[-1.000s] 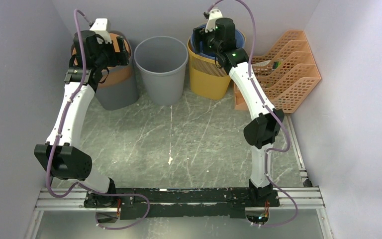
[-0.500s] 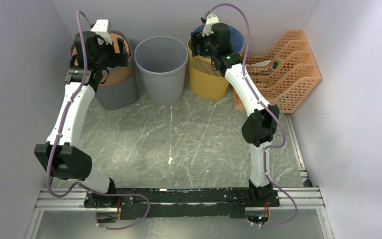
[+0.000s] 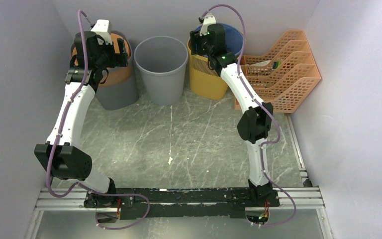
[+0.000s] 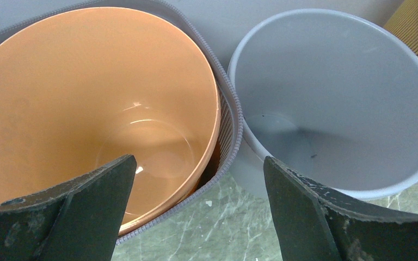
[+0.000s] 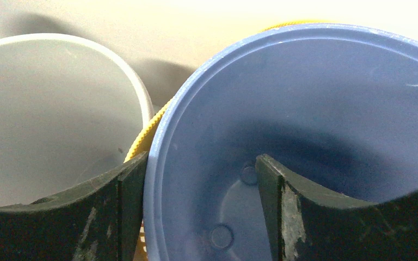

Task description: Turn the large container upside down

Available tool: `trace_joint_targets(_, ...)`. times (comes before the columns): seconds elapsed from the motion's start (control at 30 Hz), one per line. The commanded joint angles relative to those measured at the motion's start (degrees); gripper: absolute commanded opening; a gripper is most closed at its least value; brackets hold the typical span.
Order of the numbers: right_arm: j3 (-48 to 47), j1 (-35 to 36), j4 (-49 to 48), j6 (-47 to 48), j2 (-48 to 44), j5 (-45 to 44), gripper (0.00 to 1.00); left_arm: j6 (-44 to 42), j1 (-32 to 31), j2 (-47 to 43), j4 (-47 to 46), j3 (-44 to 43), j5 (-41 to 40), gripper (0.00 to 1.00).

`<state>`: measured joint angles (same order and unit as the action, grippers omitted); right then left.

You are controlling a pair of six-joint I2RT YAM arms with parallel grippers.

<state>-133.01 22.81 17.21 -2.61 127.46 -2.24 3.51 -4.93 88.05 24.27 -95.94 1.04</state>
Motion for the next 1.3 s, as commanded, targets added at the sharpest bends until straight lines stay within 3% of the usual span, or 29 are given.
trace_joint_targets(0.0, -0.1, -0.3, -0.2, 0.7, 1.0, -2.0, 0.55, -1.2, -0.3, -1.0, -0.2, 0.4, -1.8, 0.99)
trace_joint_targets(0.17, -0.2, -0.3, 1.8, 1.7, 1.6, -1.3, 0.36, -1.9, -0.3, -1.8, -0.5, 1.4, -3.2, 1.00)
trace_joint_targets(0.3, -0.8, -0.4, 2.4, 1.7, 1.6, -2.2, 0.08, -1.9, -0.3, -1.9, -0.4, 1.6, -3.4, 1.00)
trace_joint_targets(0.4, -1.8, -0.4, 2.4, 2.0, 1.1, -2.9, 0.00, -1.7, -0.3, -1.8, -0.2, 1.8, -3.1, 1.00)
trace_joint_targets(0.67, -4.7, -0.3, 0.5, 4.0, -2.3, -4.3, 0.00, -1.1, -0.1, -2.6, -1.4, 3.5, -3.1, 1.00)
trace_joint_targets(0.9, 2.4, 0.8, -8.0, 5.0, -13.1, -4.1, 0.00, -0.9, 0.2, -2.8, -2.0, 4.2, -3.1, 1.00)
trace_joint_targets(1.27, 0.1, 2.5, -9.8, 9.5, -19.2, -5.1, 0.00, 0.3, 1.0, -3.1, -3.0, 5.0, -2.4, 1.00)
